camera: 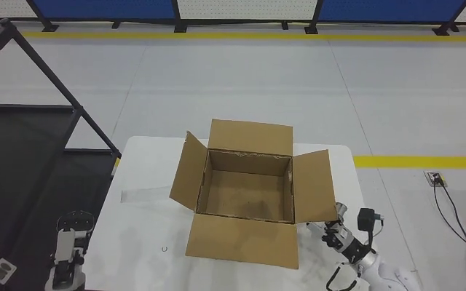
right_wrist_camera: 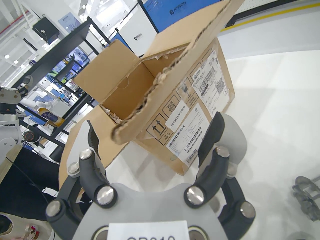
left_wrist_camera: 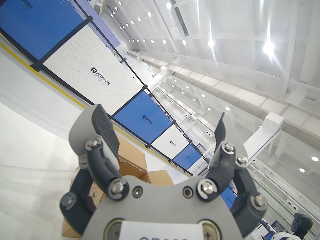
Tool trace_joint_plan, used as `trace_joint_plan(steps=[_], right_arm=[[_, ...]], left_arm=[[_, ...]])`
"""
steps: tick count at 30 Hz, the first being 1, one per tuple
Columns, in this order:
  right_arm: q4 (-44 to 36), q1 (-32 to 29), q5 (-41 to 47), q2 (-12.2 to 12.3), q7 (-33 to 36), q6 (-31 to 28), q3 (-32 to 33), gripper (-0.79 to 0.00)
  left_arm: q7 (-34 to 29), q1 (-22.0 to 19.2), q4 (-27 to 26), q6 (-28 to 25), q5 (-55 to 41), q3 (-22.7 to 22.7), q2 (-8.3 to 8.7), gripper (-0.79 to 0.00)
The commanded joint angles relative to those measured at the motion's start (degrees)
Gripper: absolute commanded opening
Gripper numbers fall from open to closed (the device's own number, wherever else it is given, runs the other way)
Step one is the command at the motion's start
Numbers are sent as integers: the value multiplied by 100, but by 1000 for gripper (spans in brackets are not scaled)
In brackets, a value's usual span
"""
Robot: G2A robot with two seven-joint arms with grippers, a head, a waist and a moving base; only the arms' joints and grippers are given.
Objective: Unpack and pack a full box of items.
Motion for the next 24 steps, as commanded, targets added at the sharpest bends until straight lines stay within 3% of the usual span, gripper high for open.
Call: trace_joint_plan(steps=[1, 6, 15, 24], right_arm=[[-41, -100, -35, 3, -193, -51, 107, 0], [-124, -298, -13, 3, -419, -136, 274, 0], [-270, -452, 429, 1, 171, -264, 137, 0], [-861, -640, -61, -80, -42, 630, -82, 0]], left_arm=[[-20, -9, 0, -2, 12, 12, -1, 0], [-28, -18, -13, 10, 44, 43, -8, 0], [-31, -27, -22, 38, 110, 95, -20, 0], [-16, -28, -64, 45, 182, 159, -31, 0]])
